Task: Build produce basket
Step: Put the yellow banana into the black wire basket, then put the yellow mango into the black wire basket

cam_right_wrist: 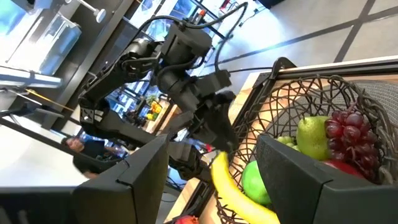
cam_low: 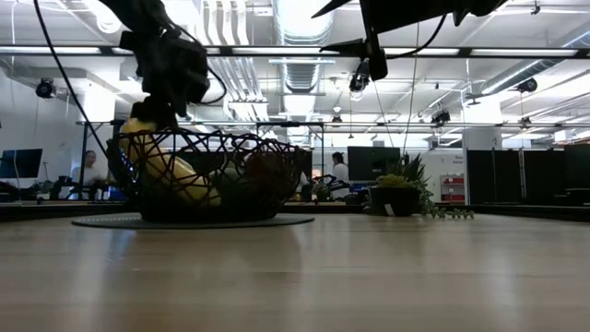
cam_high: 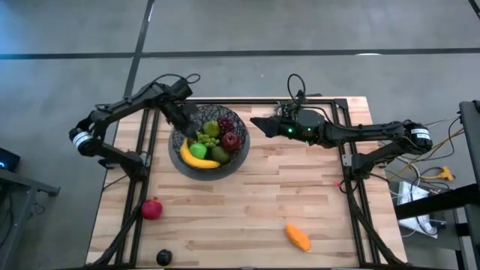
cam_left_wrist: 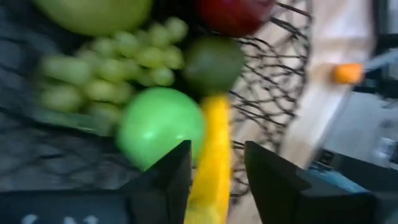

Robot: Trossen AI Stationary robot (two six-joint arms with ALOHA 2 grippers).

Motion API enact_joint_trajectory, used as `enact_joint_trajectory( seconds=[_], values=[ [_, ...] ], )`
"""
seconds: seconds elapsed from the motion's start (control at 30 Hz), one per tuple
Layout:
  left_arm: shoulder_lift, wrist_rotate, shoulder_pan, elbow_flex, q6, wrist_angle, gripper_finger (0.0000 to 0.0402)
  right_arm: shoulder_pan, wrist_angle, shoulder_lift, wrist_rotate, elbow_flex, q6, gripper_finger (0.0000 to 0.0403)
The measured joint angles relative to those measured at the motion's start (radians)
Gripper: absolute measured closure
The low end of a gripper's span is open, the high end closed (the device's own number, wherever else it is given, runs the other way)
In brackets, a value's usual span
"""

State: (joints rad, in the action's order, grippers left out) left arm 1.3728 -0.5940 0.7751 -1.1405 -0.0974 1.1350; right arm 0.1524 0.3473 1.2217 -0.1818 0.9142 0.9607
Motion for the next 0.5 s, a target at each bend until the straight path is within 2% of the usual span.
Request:
enact_joint_trajectory(
  seconds=[0.23, 0.5],
  values=[
    [-0.056, 0.239, 0.03, -0.043, 0.097, 0.0, 0.0251, 0.0, 0.0, 0.0, 0.0, 0.0, 0.0, 0.0177],
    [-0.234, 0.243, -0.012, -0.104, 0.158, -0.002, 0.0251, 0.0, -0.006, 0.0, 0.0, 0.0, -0.016, 0.0177]
  ],
)
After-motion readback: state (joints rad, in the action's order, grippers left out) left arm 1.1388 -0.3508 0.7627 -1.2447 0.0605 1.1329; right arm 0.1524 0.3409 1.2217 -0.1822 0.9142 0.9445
